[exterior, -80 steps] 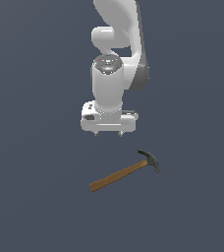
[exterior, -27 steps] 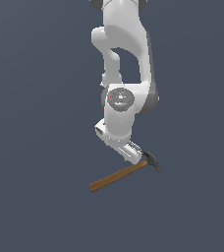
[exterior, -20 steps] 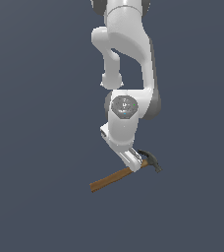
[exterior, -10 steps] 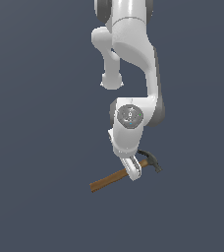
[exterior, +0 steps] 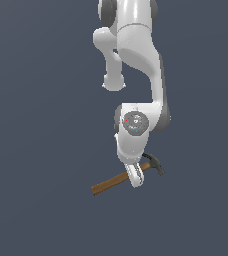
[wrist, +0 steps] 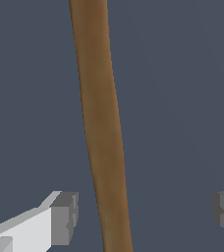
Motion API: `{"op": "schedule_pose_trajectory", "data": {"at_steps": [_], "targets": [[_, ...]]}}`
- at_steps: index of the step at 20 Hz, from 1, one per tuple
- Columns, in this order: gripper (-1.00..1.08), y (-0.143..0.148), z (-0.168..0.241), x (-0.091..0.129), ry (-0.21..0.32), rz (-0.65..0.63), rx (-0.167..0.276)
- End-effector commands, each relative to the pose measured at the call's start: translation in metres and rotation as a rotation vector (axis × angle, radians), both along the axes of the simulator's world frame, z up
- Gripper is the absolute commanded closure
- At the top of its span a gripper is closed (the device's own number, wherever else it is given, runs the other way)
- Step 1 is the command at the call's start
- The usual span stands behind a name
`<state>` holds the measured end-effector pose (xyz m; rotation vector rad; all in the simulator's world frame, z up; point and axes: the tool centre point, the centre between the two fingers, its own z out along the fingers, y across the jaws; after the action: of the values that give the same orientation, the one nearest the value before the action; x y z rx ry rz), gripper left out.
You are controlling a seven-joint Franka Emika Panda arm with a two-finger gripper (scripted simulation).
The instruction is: Pick up the object and move it to a goal position.
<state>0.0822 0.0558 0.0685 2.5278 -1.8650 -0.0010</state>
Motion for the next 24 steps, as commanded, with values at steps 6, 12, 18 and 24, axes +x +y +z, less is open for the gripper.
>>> {"op": "schedule_pose_trajectory", "data": {"at_steps": [6,12,18,24], "targets": [[-0.92,0.001,-0.002,0.001,0.000,-0.018,0.000],[-0.92,0.001,-0.021,0.001,0.000,-0.020,0.000],[-0.92,0.001,-0.049,0.000,-0.001,-0.023,0.000],[1.08,0.001,-0.052,0.001,-0.001,-0.023,0.000]]}}
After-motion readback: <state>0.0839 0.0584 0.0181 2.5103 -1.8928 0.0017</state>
